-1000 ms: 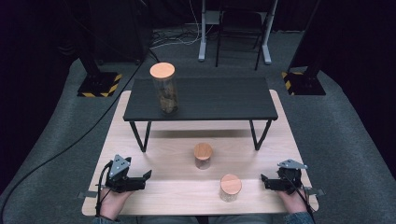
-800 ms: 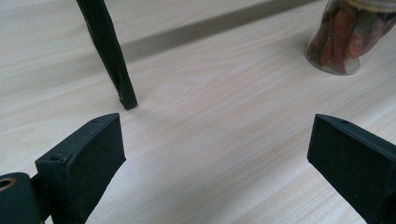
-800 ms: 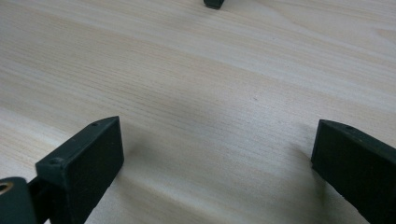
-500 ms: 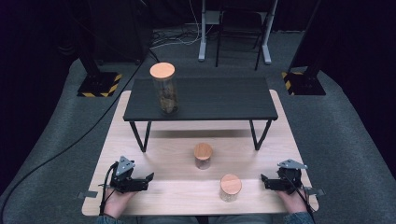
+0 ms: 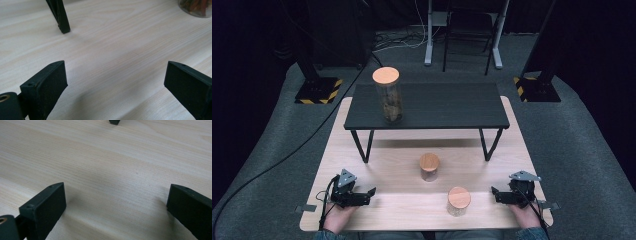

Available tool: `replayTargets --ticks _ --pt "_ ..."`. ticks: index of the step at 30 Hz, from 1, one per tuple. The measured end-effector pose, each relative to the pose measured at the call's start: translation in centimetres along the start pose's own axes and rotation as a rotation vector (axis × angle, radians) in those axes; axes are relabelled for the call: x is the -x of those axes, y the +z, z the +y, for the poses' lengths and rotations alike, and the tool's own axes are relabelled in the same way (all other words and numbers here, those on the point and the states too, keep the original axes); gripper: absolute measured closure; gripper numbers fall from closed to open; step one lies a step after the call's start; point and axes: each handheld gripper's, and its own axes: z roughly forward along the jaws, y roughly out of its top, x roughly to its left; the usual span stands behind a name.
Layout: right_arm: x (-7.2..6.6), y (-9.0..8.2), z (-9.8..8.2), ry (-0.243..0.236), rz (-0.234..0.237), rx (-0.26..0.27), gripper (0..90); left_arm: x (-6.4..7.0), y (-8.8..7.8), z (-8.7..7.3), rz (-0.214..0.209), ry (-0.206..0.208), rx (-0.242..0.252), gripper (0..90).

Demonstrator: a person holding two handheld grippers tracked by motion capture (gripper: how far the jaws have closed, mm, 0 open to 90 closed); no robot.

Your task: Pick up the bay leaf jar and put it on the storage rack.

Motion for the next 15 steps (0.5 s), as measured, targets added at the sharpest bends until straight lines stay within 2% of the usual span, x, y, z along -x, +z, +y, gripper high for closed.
replayTargets --ticks 15 --pt "0.0 0.0 0.0 0.0 0.0 0.0 1.4 0.01 0.96 -0.39 -0.004 -0.007 -0.069 4.5"
